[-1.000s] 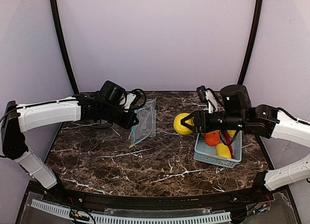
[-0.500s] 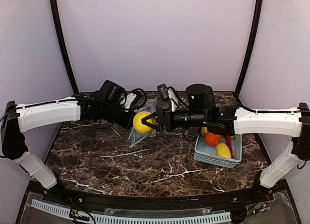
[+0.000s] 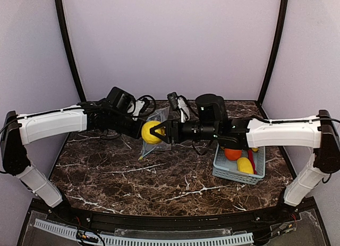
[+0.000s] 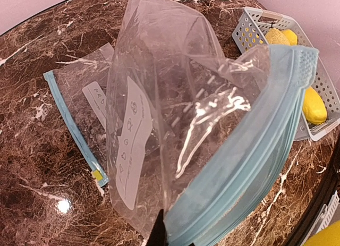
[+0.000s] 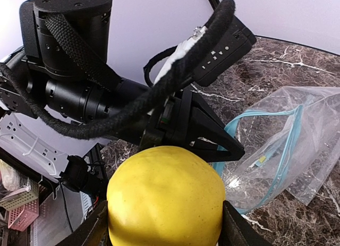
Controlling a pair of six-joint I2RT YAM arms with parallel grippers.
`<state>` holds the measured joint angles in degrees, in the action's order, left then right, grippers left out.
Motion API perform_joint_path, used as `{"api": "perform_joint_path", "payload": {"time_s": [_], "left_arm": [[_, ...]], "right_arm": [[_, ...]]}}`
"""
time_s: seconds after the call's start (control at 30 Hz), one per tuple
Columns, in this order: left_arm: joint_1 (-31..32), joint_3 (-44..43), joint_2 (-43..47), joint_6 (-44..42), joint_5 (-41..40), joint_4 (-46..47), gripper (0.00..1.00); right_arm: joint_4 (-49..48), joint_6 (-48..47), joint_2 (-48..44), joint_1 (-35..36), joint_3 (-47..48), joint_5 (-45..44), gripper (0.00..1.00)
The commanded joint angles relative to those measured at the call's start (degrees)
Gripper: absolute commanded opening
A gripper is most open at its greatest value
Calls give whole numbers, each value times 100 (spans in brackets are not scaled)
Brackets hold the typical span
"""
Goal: Place the food in the zip-top bag and seal the zipper
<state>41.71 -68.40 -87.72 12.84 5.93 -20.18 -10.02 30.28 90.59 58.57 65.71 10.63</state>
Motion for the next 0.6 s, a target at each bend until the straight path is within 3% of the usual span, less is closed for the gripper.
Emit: {"api": "perform_joint_path", "payload": {"time_s": [0.0, 0.13, 0.37, 0.57], "left_arm": [[32, 59, 254, 123, 625, 200, 1], [-333, 172, 188, 429, 1324, 486, 1], [-383, 179, 174, 435, 1419, 518, 1], [-411, 162, 146, 454, 1417, 467, 1]], "right_arm": [[45, -100, 308, -54, 4, -795, 53], [22, -207, 426, -91, 112, -753, 53], [152, -496, 882, -91, 666, -725, 54], [633, -447, 1230, -91, 1036, -1341, 53]]}}
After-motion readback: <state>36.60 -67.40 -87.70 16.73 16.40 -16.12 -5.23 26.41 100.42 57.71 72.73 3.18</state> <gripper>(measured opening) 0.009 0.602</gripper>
